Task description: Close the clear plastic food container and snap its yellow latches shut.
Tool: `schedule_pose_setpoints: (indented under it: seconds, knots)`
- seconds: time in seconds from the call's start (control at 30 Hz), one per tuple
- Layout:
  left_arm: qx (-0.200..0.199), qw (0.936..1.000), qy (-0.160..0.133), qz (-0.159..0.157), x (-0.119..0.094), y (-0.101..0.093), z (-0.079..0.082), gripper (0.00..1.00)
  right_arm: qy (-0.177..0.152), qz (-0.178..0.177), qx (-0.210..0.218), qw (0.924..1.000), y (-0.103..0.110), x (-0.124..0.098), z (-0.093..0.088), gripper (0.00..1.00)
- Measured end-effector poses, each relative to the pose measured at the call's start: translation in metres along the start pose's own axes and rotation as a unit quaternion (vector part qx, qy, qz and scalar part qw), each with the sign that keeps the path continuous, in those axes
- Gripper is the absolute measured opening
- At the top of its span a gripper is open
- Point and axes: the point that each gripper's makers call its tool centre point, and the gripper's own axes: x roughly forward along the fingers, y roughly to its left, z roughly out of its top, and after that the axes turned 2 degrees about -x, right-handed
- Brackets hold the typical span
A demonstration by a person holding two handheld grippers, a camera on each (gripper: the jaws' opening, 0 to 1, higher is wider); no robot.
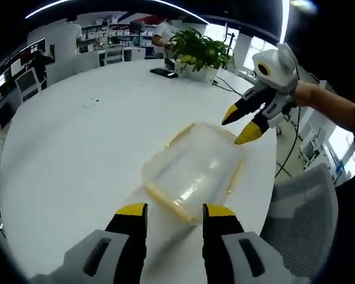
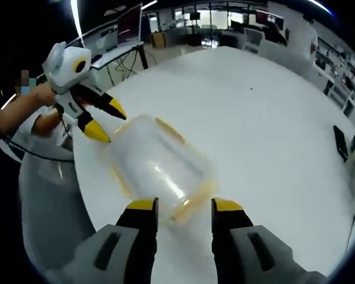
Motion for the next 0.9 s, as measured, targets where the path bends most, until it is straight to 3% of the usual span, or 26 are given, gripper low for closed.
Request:
schedule_pose_setpoints:
  seconds: [0.37,0.47,0.9]
  knots:
    - [-0.043,0.9991,0.002,-0.008,0.003,-0.003,-0.001,0.28,0.0,0.008,0.028,0.9996,0.004,0.004,-0.002,0.32]
    - [-0.08,0.9966,0.006,-0.016,0.006,-0.006,-0.002,0.25,0.001,0.009,0.03,0.9995,0.004,0.004,-0.002,0.32]
    - [-0.095,0.9953,0.002,-0.016,0.011,-0.011,-0.003,0.31,0.001,0.006,0.058,0.9983,0.006,0.007,-0.003,0.36]
